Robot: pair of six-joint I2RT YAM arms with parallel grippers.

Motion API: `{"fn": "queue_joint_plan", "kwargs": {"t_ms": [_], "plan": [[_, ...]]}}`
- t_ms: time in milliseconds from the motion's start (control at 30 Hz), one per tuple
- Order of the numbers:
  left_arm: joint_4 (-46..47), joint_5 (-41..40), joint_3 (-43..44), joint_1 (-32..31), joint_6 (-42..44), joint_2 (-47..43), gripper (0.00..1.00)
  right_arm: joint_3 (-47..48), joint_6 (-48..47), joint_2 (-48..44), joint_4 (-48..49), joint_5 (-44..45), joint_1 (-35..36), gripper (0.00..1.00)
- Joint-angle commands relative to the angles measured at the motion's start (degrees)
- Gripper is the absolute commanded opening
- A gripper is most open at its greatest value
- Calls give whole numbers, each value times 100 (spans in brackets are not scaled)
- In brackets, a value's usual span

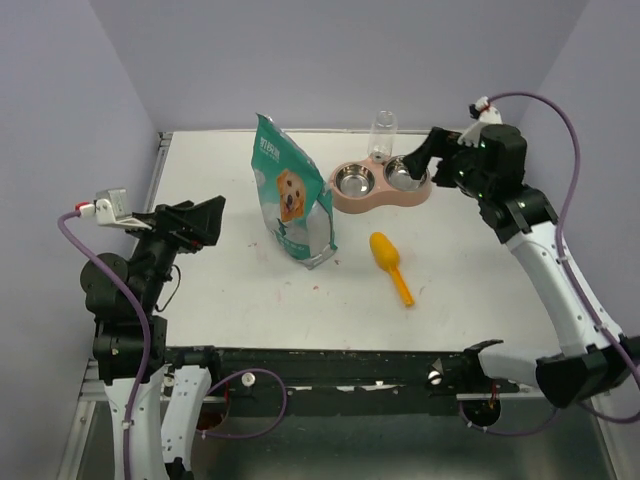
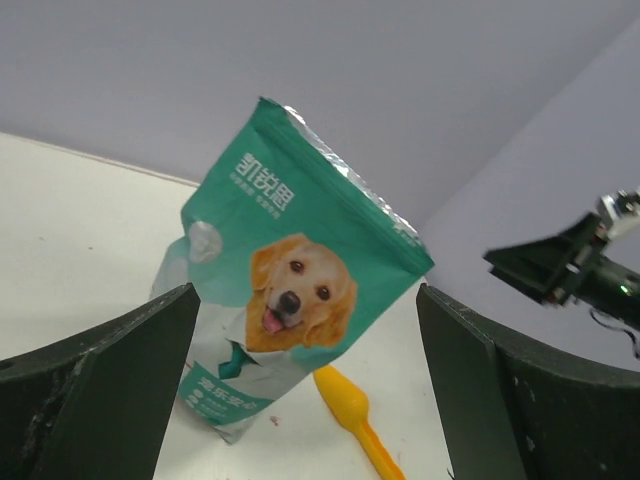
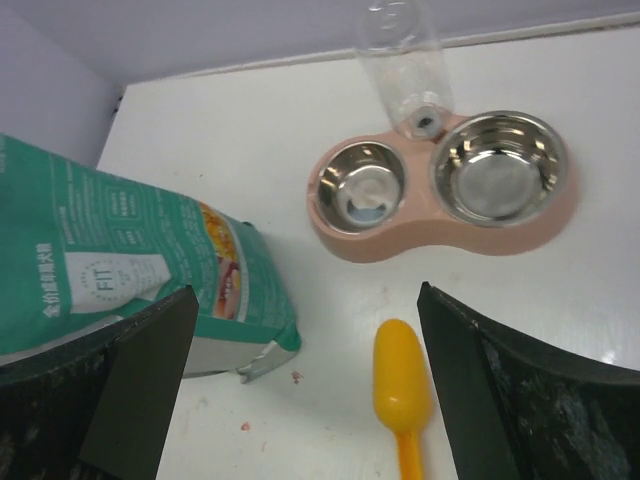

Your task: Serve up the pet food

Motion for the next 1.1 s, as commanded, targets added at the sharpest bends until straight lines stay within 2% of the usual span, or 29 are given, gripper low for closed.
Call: {"fn": "queue_joint_plan", "kwargs": {"t_ms": [0, 200, 367, 433, 567, 667, 767, 867, 933, 1067], "plan": [[-234, 1219, 244, 38, -397, 255, 98, 1198, -126, 1051, -356, -571, 788, 100], [478, 1975, -107, 3, -1469, 448, 95, 2779, 191, 2440, -92, -1212, 1500, 85], [260, 1792, -55, -287, -1663, 800, 93, 4475, 226, 3687, -512, -1284, 2124, 75], [145, 1660, -19, -594, -1690, 932, 92, 4986, 296, 4101, -636, -1397, 2239, 71], [188, 1554, 16, -806, -1821, 1186, 89, 5804, 340, 4682, -873, -1468, 2362, 56], [153, 1423, 7, -850, -1936, 1319, 86, 5894, 367, 4762, -865, -1451, 2415, 52], [162, 1352, 33, -859, -1945, 1406, 86, 5736, 393, 4666, -804, -1381, 2450, 38], [180, 1282, 77, -867, -1945, 1450, 86, 5525, 393, 4587, -707, -1389, 2450, 37], [206, 1273, 121, -885, -1962, 1486, 86, 5568, 393, 4630, -742, -1433, 2468, 28], [92, 1220, 297, -929, -1989, 1608, 85, 5630, 384, 4666, -804, -1450, 2485, 25]]}}
